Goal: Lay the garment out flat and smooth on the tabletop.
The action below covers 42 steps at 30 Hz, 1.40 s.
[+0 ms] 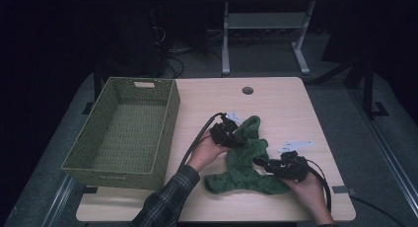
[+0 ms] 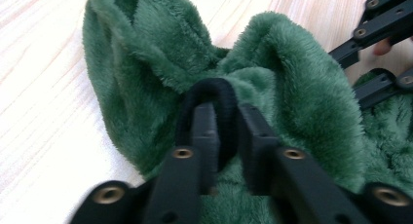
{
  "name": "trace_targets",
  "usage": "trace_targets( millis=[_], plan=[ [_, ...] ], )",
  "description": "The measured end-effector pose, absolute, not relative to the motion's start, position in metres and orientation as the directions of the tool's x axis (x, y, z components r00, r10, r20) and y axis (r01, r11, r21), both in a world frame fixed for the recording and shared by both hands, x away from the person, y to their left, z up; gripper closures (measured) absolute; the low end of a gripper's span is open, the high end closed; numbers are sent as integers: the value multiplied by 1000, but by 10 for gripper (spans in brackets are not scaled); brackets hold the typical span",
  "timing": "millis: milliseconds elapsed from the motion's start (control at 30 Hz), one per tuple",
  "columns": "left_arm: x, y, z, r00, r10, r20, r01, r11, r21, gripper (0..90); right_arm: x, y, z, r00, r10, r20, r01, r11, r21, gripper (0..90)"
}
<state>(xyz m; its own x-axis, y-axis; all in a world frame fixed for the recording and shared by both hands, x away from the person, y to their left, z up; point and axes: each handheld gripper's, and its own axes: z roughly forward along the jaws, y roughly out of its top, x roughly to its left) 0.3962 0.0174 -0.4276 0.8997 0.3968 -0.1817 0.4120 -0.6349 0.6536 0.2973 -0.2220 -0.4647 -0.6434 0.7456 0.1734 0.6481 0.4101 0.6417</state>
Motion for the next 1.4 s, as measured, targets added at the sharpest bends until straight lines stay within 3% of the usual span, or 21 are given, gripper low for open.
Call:
trace_targets(
  millis=[133, 200, 633, 867, 1000, 1400],
  plan=[
    [392, 20, -421, 902, 390, -184, 407, -630, 662, 838, 301, -221, -465, -641, 746, 180, 648, 402, 647, 799],
    [389, 24, -416, 906, 385, -179, 396, -616, 681, 841, 302, -221, -464, -644, 745, 174, 641, 402, 654, 824],
    [366, 80, -376, 874, 459, -159, 404, -505, 763, 847, 302, -230, -411, -652, 755, 68, 552, 411, 726, 836],
    [357, 104, -377, 836, 522, -168, 448, -473, 758, 847, 296, -222, -375, -691, 723, 21, 479, 436, 762, 839],
    [355, 105, -395, 820, 551, -158, 483, -514, 709, 847, 304, -212, -386, -701, 713, 6, 484, 469, 739, 839],
    [362, 94, -449, 796, 595, -115, 548, -625, 556, 847, 331, -202, -443, -690, 717, 94, 593, 487, 641, 837]
  ],
)
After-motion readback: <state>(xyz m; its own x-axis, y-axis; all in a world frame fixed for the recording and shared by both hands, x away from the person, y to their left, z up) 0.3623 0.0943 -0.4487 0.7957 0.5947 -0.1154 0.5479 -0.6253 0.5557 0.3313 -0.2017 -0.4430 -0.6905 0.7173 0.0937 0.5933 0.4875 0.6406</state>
